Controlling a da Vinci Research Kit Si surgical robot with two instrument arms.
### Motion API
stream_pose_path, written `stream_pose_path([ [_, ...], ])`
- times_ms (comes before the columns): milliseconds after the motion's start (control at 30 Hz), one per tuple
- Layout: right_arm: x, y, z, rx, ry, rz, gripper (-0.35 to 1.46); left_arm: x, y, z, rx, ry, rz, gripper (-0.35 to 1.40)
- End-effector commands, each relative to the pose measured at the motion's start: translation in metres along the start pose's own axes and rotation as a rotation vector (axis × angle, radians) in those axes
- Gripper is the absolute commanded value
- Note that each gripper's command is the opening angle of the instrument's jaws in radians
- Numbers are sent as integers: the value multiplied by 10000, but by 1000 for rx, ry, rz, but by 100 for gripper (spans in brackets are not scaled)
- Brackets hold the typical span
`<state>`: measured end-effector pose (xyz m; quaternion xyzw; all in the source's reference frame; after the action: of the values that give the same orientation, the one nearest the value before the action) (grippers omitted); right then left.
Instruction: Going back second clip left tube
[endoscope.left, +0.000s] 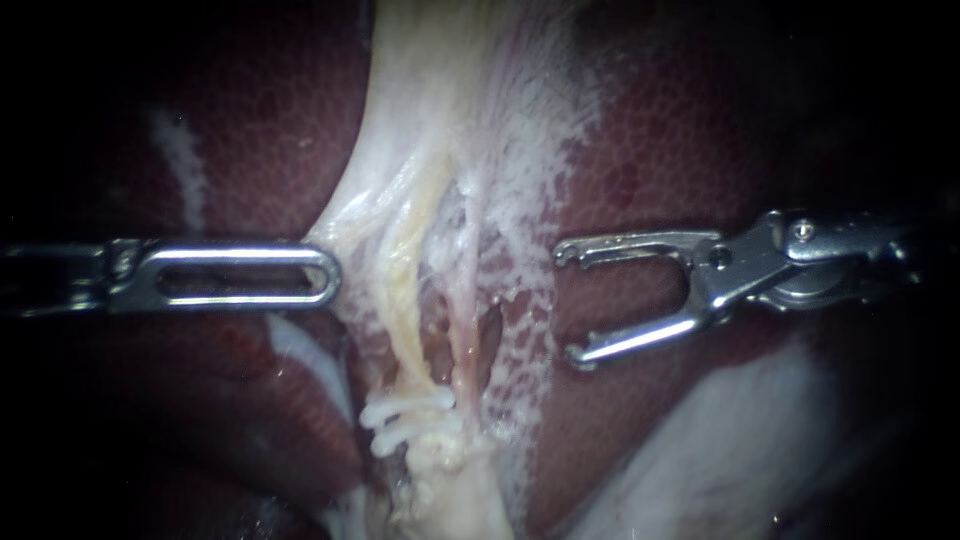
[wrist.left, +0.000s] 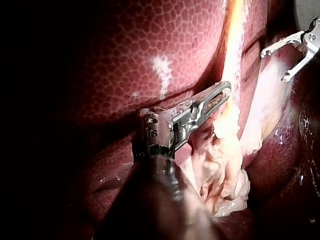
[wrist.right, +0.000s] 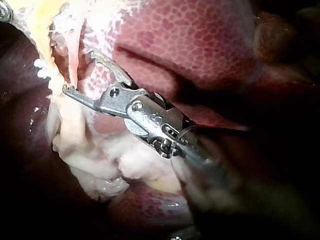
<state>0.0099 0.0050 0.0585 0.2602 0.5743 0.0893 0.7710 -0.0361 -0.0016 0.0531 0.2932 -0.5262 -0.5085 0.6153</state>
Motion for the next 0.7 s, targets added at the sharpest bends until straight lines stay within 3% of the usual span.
stream_pose_path([
  [33, 0, 0, -1, -2, -1, -4, 60, 0, 0, 0, 0, 0, 0, -35],
  [400, 1, -1, -6, -2, -1, -2, 60, 2, 2, 5, -4, -3, 2, -35],
  [700, 1, -1, -6, -2, -1, -3, 60, 18, 6, 37, -1, 4, 18, -35],
])
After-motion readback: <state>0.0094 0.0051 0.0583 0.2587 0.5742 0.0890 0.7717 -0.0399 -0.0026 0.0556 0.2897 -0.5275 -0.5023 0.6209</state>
